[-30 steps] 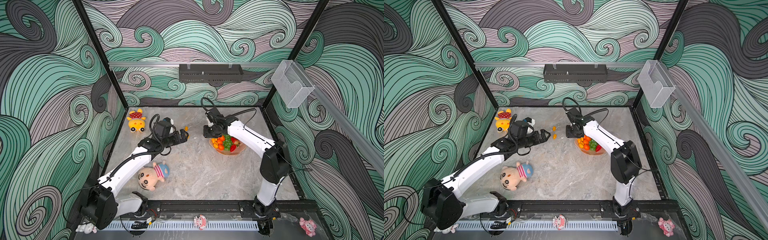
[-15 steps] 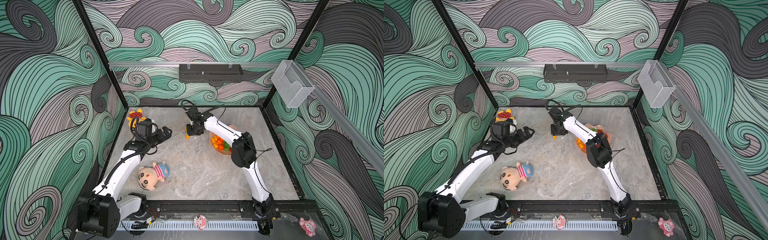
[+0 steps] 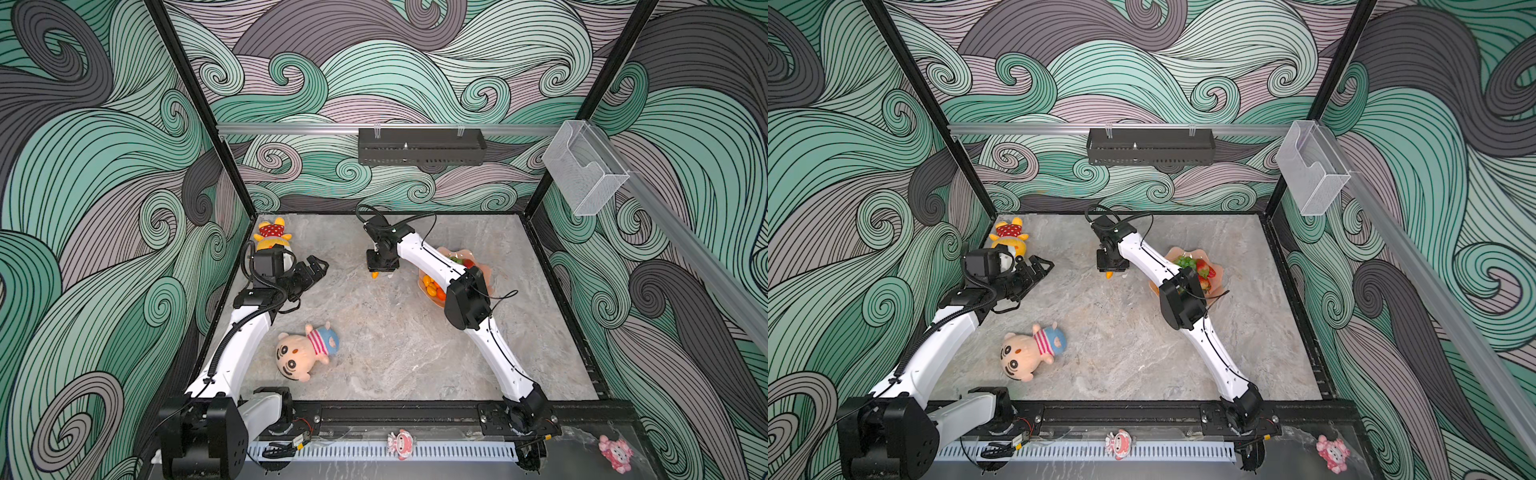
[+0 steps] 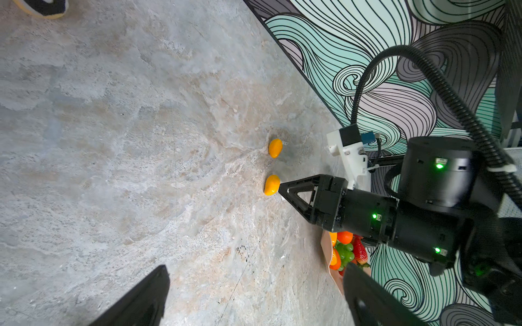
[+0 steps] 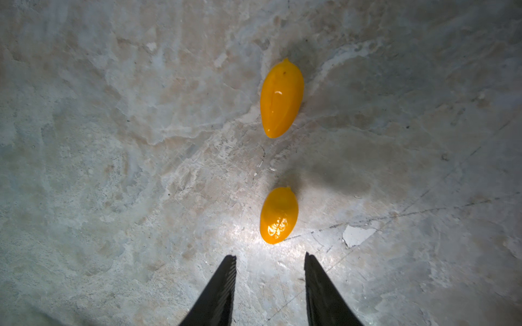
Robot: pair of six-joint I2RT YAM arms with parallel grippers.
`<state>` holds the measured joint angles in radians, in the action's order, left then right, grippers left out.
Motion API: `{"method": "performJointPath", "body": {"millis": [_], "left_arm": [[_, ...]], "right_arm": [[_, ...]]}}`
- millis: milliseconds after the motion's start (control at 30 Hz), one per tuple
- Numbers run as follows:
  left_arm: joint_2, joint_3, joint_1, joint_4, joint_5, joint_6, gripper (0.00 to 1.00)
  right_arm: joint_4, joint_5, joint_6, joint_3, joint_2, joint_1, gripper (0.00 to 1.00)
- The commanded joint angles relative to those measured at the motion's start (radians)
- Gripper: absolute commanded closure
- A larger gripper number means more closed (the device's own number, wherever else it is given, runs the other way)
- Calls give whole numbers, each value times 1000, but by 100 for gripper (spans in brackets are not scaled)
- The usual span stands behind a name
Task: Arrange fruit in a fruit bowl
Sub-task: Pick up the fruit from the top-center of the table.
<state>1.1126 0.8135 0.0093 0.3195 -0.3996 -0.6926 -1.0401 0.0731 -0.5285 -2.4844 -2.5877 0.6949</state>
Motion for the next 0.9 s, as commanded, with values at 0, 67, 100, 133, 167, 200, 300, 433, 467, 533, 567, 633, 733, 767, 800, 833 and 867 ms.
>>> {"method": "performJointPath", "body": {"millis": [0,67,100,133,167,200,300,433,467,533,567,633,733,767,800,833,867], "left_arm": [[-22,2,14,8,-40,-10,1],[-22,1,17,10,-44,-10,1],[-23,1,18,11,-45,-10,1],[-23,0,19,12,-47,-10,2],[-23,1,20,12,-48,-10,1],[-23,1,21,12,-48,-10,1],[-22,-1,21,10,-51,-10,1],[-17,2,21,10,-63,-12,1],[-16,2,22,11,-64,-13,1],[-16,1,23,13,-68,-12,2],[-16,2,22,14,-68,-12,1],[-16,2,23,13,-70,-12,1],[-19,3,24,15,-72,-12,1],[-19,3,24,15,-71,-12,1],[-19,3,24,15,-72,-12,1],[-19,4,24,15,-72,-11,1],[-18,3,24,15,-74,-11,1]], "right_arm": [[-56,17,-5,-59,-41,6,58],[-62,22,-7,-80,-59,5,58],[-66,23,-8,-88,-67,6,58],[-66,25,-10,-90,-71,5,58],[-65,25,-10,-94,-76,6,58],[-66,27,-11,-96,-80,6,58],[-64,28,-12,-100,-90,5,58],[-66,32,-11,-112,-105,3,58],[-65,33,-11,-113,-109,3,58],[-65,32,-10,-114,-115,2,58],[-65,34,-11,-114,-119,1,58],[-64,34,-10,-114,-125,0,59],[-65,34,-8,-114,-134,-1,59],[-65,37,-8,-114,-138,-1,60],[-65,40,-9,-114,-142,-3,60],[-66,39,-10,-115,-145,-4,60],[-66,41,-10,-116,-147,-5,60]]}}
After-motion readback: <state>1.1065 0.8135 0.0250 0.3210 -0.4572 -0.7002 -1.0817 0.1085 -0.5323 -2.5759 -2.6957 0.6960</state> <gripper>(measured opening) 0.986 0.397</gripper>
